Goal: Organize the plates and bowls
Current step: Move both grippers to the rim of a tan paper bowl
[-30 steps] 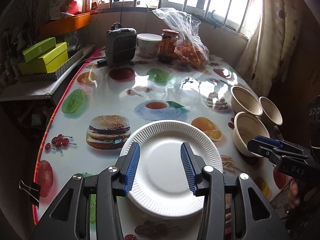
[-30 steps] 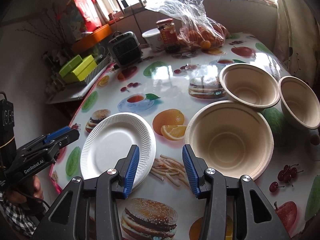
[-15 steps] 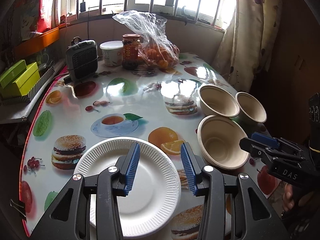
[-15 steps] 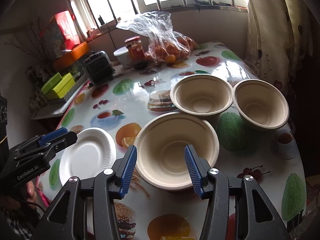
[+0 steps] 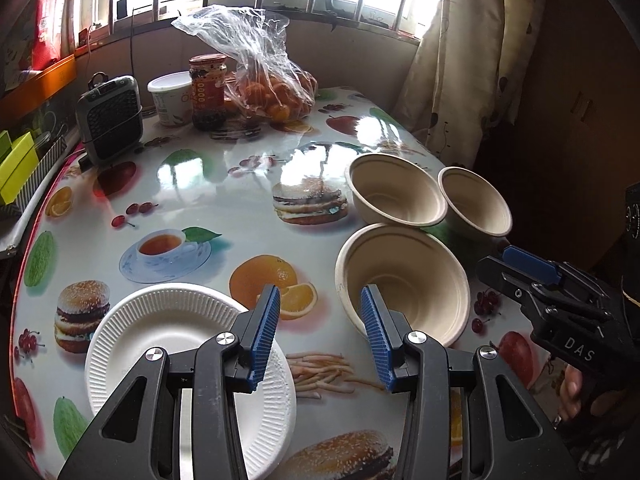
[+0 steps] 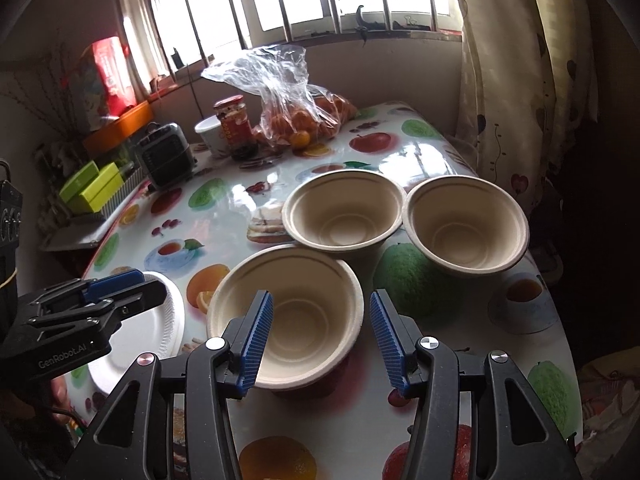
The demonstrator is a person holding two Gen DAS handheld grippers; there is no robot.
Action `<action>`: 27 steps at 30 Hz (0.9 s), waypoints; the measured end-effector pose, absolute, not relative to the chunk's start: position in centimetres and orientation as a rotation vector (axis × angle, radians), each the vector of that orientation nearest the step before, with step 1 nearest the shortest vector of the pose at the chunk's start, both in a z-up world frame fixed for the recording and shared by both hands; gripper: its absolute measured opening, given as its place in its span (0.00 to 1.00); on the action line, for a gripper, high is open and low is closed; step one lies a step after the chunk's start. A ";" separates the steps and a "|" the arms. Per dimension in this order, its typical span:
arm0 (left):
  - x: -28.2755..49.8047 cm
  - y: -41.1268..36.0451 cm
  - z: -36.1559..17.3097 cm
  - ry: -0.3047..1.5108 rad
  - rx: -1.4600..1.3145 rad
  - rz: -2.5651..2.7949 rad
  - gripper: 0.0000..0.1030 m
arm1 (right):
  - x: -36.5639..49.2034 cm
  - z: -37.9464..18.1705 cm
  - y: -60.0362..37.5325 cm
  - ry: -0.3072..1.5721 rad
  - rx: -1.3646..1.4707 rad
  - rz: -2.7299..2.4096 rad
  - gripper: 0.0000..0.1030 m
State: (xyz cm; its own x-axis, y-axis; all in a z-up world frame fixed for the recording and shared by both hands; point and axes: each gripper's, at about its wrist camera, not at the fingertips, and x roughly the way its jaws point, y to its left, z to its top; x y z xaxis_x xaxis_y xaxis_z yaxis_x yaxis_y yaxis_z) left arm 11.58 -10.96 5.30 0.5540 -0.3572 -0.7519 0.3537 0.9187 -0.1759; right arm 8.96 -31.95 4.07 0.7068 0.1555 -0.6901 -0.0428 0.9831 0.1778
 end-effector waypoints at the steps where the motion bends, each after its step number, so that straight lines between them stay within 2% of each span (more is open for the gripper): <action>1: 11.7 -11.2 5.1 0.897 -0.011 -0.429 0.42 | 8.9 3.9 -32.2 0.780 0.150 0.098 0.49; 27: 15.1 -13.2 1.5 1.023 -0.115 -0.458 0.40 | 11.4 0.3 -34.1 0.835 0.189 0.139 0.47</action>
